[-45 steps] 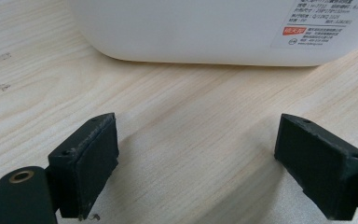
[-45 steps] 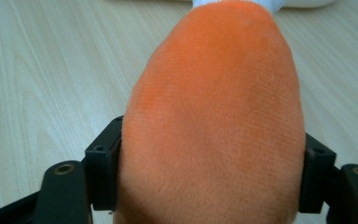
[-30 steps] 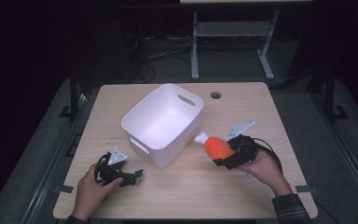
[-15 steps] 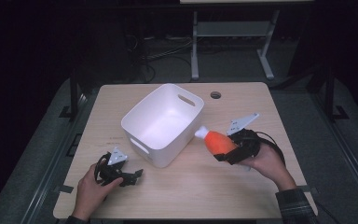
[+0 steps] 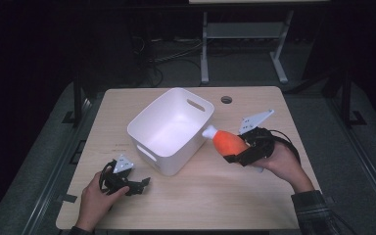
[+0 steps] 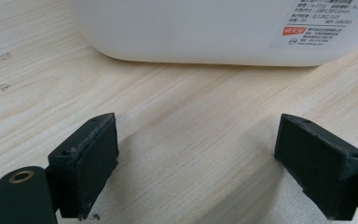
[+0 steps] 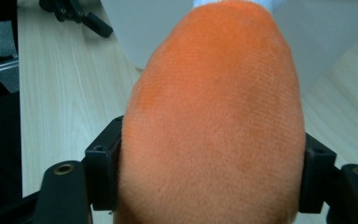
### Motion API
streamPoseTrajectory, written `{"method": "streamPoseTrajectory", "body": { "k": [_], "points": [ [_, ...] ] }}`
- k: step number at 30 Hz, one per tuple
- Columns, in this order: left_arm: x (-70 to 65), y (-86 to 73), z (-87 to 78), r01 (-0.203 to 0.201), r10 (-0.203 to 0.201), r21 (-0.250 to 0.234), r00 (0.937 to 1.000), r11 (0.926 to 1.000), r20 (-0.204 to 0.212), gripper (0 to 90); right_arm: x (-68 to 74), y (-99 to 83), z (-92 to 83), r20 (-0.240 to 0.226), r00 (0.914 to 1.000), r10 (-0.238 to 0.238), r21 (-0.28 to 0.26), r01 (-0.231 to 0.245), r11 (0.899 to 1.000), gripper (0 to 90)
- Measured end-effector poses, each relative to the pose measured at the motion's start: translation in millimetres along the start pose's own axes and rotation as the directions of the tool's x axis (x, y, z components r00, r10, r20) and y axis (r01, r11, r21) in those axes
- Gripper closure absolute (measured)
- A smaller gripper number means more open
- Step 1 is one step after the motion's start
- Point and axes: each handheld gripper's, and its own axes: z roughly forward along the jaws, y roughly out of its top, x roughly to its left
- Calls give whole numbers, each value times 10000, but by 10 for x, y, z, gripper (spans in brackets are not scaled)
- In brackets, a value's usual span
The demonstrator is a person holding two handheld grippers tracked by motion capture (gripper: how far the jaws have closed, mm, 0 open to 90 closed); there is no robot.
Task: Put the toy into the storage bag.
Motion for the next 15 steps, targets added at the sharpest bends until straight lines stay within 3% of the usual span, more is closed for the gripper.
{"method": "streamPoseTrajectory", "body": {
  "k": [15],
  "points": [
    [1, 0, 0, -8, 8, 4, 10000, 10000, -2, 126, -26, 323, -83, -181, 9983, -556, -160, 553, 9983, 280]
  ]
}}
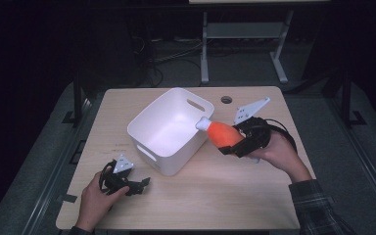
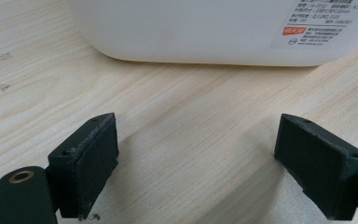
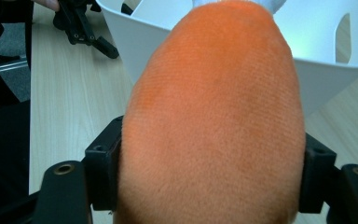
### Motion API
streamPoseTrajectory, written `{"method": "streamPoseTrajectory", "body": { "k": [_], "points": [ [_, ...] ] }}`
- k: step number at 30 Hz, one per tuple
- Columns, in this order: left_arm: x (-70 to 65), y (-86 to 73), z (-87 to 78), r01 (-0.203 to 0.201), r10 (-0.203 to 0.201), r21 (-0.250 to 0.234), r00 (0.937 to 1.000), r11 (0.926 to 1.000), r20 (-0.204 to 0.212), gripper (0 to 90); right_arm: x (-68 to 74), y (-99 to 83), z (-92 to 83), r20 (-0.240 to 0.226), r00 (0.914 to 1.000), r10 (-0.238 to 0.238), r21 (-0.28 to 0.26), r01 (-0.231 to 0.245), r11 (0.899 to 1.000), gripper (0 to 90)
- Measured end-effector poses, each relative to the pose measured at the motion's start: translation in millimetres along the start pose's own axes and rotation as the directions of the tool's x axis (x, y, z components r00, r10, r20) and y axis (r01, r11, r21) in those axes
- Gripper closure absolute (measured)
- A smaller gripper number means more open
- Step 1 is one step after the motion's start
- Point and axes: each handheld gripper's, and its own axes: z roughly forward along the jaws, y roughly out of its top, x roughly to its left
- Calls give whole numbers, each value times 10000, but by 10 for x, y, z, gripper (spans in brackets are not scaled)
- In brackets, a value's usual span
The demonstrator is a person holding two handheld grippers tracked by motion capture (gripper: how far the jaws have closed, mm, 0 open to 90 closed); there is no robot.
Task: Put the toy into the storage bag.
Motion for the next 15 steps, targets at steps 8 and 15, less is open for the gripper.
{"method": "streamPoseTrajectory", "body": {
  "k": [8, 15],
  "points": [
    [2, 0, -2, -39, 39, 36, 10000, 10000, 8, 126, -34, 175, 3, -127, 9996, -243, -109, 242, 9996, 280],
    [3, 0, -2, -39, 39, 33, 10000, 10000, 11, 126, -57, 323, 59, -285, 9986, -437, -138, 433, 9990, 280]
  ]
}}
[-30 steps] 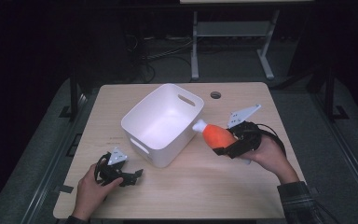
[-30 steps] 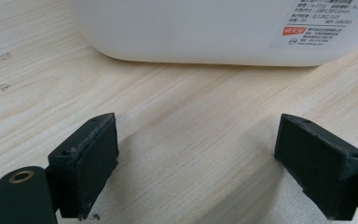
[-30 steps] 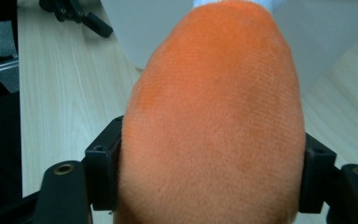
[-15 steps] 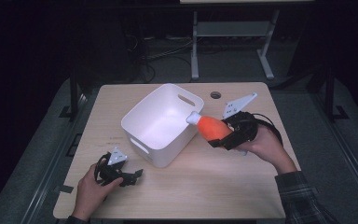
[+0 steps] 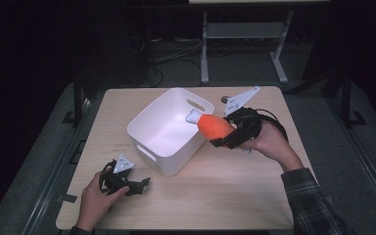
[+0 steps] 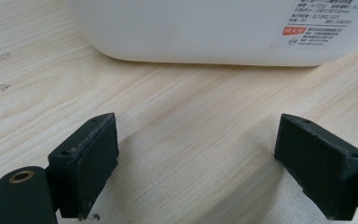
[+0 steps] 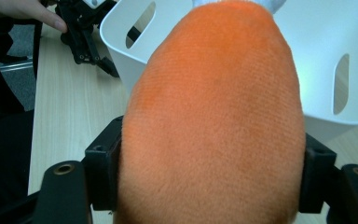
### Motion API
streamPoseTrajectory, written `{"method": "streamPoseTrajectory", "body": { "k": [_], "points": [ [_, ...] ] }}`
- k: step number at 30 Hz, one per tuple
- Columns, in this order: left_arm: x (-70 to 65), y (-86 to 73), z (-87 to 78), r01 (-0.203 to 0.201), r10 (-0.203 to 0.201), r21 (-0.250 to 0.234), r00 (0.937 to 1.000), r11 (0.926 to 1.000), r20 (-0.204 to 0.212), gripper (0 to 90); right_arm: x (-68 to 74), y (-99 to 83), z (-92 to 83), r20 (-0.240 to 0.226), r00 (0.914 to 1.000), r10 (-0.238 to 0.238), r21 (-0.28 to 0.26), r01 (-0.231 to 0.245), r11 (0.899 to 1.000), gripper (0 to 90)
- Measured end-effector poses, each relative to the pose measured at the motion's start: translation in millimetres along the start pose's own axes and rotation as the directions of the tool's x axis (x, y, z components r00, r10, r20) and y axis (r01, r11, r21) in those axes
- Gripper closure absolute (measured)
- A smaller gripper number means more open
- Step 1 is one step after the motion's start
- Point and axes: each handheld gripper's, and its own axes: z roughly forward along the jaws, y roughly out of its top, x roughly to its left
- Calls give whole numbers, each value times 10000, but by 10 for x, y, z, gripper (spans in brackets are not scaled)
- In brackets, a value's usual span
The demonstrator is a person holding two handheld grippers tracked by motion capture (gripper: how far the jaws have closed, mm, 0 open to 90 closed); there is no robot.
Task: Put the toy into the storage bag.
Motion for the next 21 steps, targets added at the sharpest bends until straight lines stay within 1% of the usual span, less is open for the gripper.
{"method": "streamPoseTrajectory", "body": {
  "k": [2, 3, 8, 9, 12, 13, 15, 21],
  "points": [
    [0, 0, 0, 0, 0, 0, 10000, 10000, 2, 126, -5, 14, 8, -20, 10000, -38, 18, 38, 10000, 280],
    [0, 0, 0, -2, 2, 3, 10000, 10000, 1, 126, -15, 58, 36, -73, 9999, -91, 43, 92, 9999, 280],
    [0, 0, 0, -2, 2, 3, 10000, 10000, 2, 126, -39, 144, 86, -184, 9995, -257, 113, 259, 9996, 280],
    [0, 0, 0, -3, 3, 3, 10000, 10000, 1, 126, -56, 194, 119, -241, 9990, -387, 143, 390, 9991, 280],
    [0, 1, -2, -5, 5, 23, 10000, 10000, 8, 126, -75, 253, 158, -354, 9980, -517, 164, 523, 9985, 279],
    [1, 1, -2, -8, 8, 30, 10000, 10000, 9, 126, -73, 277, 173, -395, 9982, -459, 174, 467, 9988, 279],
    [1, 1, -1, -2, 2, 17, 10000, 10000, 16, 126, -78, 322, 204, -448, 9978, -498, 214, 508, 9985, 279],
    [1, 0, 0, -5, 5, 5, 10000, 10000, -2, 126, -87, 468, 306, -590, 9958, -707, 301, 726, 9969, 279]
  ]
}}
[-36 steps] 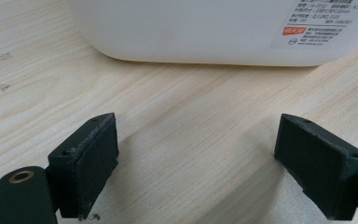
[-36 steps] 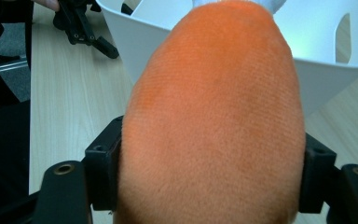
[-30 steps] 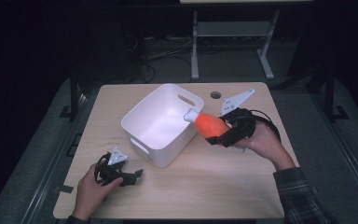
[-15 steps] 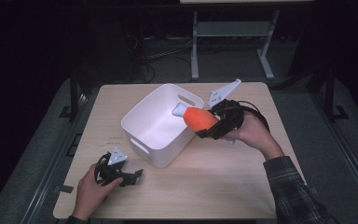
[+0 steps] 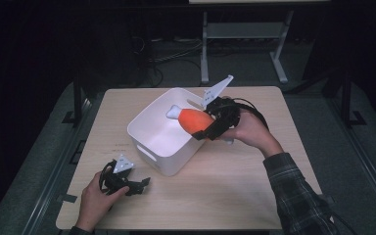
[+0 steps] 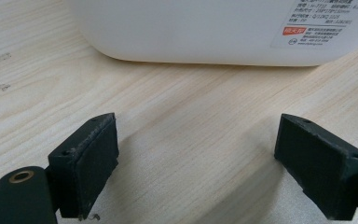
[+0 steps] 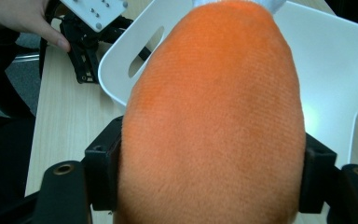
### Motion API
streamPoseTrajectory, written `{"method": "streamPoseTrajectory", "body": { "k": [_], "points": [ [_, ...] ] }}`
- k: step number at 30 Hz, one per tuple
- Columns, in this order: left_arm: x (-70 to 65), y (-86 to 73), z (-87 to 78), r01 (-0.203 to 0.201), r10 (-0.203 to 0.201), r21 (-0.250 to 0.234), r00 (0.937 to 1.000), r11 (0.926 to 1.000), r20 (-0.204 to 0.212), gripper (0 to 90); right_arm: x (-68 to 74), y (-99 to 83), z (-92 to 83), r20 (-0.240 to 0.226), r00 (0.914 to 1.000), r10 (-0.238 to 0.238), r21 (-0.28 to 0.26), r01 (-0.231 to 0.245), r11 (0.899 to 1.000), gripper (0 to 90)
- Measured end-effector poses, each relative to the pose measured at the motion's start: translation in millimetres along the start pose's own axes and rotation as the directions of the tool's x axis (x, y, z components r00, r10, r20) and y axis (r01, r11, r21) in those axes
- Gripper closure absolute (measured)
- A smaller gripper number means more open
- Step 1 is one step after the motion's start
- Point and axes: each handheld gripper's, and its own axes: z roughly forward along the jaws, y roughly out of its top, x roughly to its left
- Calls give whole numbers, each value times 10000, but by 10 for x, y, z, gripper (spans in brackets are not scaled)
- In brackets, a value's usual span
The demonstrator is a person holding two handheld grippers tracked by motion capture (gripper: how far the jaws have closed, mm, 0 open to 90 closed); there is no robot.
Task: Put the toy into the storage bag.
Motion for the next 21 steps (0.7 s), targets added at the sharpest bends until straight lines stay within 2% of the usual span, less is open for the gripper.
{"method": "streamPoseTrajectory", "body": {
  "k": [21],
  "points": [
    [0, 0, -2, -2, 2, 42, 10000, 10000, 25, 126, -64, 437, 369, -476, 9974, -533, 381, 551, 9978, 279]
  ]
}}
